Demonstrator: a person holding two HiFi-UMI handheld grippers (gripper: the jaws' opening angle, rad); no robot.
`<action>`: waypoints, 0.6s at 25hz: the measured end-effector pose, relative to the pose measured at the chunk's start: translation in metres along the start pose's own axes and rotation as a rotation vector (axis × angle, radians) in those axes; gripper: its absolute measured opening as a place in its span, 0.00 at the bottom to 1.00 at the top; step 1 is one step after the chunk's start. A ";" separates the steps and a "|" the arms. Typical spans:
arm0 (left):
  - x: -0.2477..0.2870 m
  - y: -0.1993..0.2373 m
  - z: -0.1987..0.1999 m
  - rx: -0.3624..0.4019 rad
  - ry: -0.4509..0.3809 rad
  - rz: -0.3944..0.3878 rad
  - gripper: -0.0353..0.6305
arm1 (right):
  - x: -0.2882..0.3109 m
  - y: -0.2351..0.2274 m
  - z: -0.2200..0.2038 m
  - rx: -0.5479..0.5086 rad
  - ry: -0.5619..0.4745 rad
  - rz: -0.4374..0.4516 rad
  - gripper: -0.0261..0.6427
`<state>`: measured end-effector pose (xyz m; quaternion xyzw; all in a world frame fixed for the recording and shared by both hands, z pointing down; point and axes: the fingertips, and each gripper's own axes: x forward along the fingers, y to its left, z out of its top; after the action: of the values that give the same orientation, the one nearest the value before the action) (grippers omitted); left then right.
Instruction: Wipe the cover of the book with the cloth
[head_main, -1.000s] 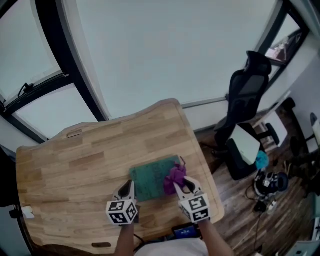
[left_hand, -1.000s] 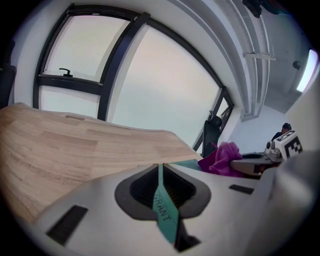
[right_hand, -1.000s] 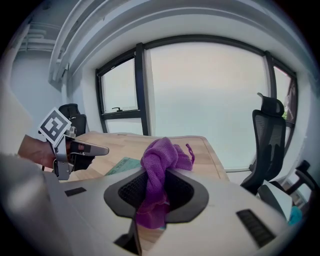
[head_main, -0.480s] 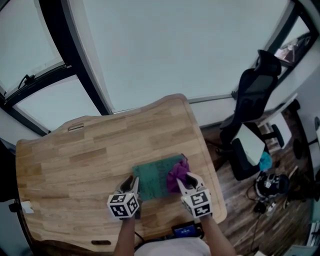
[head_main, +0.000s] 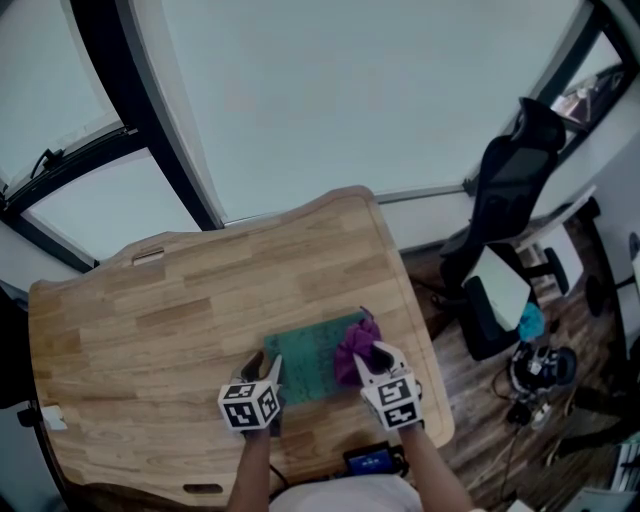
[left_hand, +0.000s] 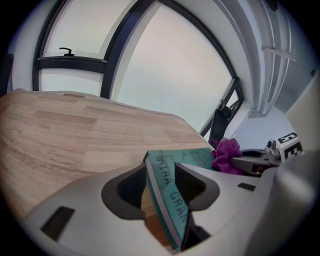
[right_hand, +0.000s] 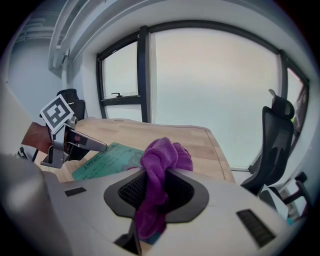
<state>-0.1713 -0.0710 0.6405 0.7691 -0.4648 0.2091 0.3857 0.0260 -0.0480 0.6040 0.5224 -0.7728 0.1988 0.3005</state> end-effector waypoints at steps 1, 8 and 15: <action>0.001 0.000 0.000 -0.003 0.002 -0.001 0.29 | 0.001 -0.001 0.000 -0.002 0.004 -0.001 0.17; 0.007 0.001 -0.004 -0.013 0.023 -0.014 0.29 | 0.010 -0.002 -0.001 -0.013 0.021 -0.003 0.17; 0.010 0.001 -0.003 -0.020 0.023 -0.021 0.29 | 0.015 -0.004 -0.003 -0.017 0.033 -0.007 0.17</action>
<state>-0.1671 -0.0745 0.6497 0.7675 -0.4542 0.2093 0.4011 0.0265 -0.0580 0.6163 0.5194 -0.7675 0.1996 0.3183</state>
